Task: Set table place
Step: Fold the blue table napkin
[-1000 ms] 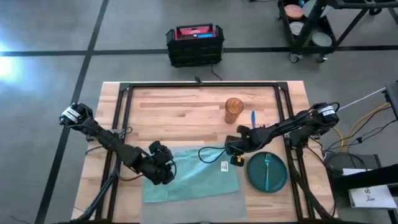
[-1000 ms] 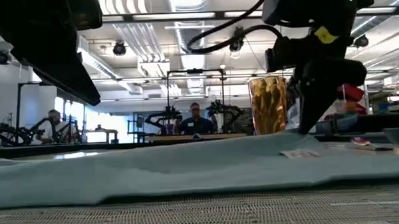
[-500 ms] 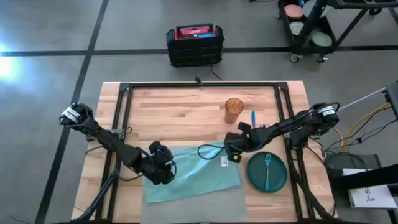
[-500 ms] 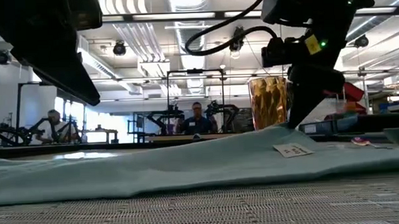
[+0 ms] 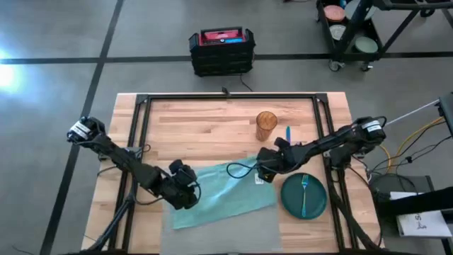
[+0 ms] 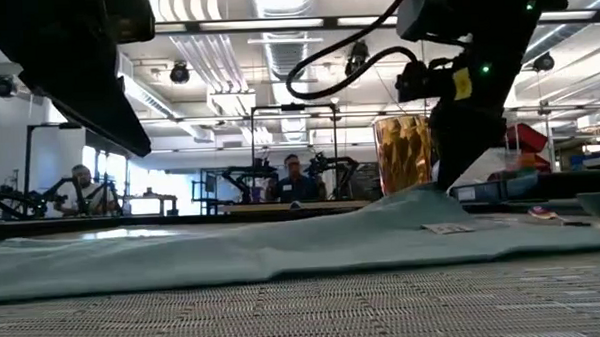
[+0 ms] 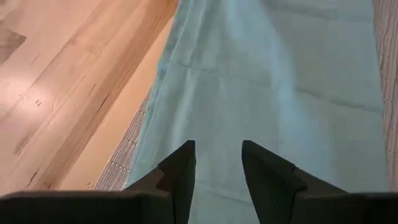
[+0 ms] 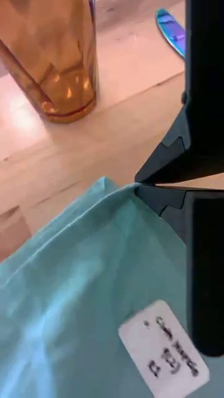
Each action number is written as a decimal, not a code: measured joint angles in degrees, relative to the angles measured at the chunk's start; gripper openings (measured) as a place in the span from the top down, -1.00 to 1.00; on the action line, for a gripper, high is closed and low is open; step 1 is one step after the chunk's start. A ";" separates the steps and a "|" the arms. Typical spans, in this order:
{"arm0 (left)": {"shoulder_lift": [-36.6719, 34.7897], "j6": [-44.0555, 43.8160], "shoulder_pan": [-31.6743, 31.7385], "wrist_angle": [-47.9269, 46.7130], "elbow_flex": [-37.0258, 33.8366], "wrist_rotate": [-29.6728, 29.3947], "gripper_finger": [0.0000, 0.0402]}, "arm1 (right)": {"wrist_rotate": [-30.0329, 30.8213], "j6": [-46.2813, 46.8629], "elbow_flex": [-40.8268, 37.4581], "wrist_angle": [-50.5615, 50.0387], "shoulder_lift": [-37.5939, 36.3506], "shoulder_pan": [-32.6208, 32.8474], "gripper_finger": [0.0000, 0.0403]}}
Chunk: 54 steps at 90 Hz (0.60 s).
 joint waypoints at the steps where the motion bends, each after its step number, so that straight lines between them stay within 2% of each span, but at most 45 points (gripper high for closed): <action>1: 0.00 0.00 0.00 0.01 0.00 -0.01 0.40 | -0.01 0.01 0.00 -0.07 0.09 -0.01 1.00; 12: 0.02 0.00 0.02 0.05 0.02 -0.02 0.38 | 0.19 0.50 -0.08 0.52 0.86 -0.06 0.99; 20: 0.02 0.00 0.04 0.00 0.02 0.07 0.37 | -0.10 -0.11 -0.15 0.33 1.21 -0.11 0.92; 36: -0.04 0.20 0.04 -0.35 0.03 1.51 0.36 | -0.96 -0.18 0.01 -2.47 0.42 -0.48 0.51; 54: -1.99 -1.19 -0.02 -2.69 0.07 5.26 0.40 | -5.83 -1.10 4.73 -14.83 -1.31 -1.21 0.06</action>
